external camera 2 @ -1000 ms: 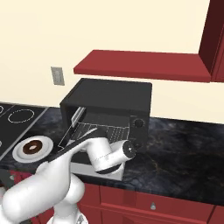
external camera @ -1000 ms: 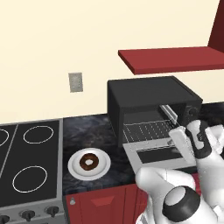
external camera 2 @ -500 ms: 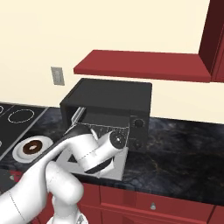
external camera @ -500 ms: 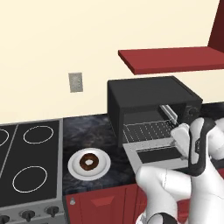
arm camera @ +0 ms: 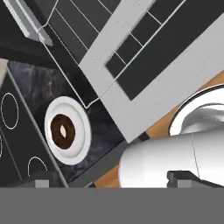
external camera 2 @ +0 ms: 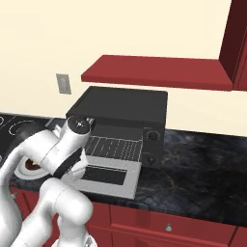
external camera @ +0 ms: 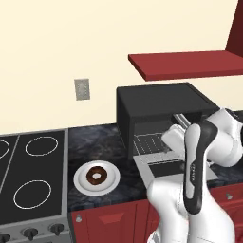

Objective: Pick up the bagel from the plate, place it on the toaster oven rack, close the door, and set the timer.

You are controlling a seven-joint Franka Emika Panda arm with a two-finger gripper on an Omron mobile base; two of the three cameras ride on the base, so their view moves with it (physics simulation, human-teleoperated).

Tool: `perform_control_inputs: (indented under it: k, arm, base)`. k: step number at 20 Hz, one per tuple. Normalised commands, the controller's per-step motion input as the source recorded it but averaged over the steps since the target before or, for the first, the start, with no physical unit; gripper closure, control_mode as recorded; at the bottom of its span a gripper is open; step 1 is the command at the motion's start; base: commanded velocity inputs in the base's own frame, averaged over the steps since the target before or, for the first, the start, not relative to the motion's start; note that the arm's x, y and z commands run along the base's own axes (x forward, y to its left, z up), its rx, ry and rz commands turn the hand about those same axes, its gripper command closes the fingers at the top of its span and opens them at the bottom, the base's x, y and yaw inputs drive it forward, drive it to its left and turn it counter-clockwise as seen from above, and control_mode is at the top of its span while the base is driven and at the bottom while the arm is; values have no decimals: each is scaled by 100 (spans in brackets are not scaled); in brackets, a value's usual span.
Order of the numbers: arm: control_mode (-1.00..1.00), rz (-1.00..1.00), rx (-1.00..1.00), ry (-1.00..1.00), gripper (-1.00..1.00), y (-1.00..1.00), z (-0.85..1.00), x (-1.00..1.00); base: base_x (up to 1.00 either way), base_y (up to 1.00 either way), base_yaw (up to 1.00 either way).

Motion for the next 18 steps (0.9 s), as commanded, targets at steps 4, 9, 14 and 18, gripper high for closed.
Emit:
perform_control_inputs:
  k: [4, 9, 14, 18]
  arm:
    - [-100, 17, -18, 21, -100, 100, 39, 10]
    - [-100, 11, -1, 17, -100, 98, 3, 40]
    - [-100, 7, -2, 13, -100, 71, -8, 64]
    - [-100, 3, -11, 4, -100, 62, -43, 57]
  base:
    - [0, 0, 0]
    - [0, 0, 0]
    - [0, 0, 0]
    - [0, 0, 0]
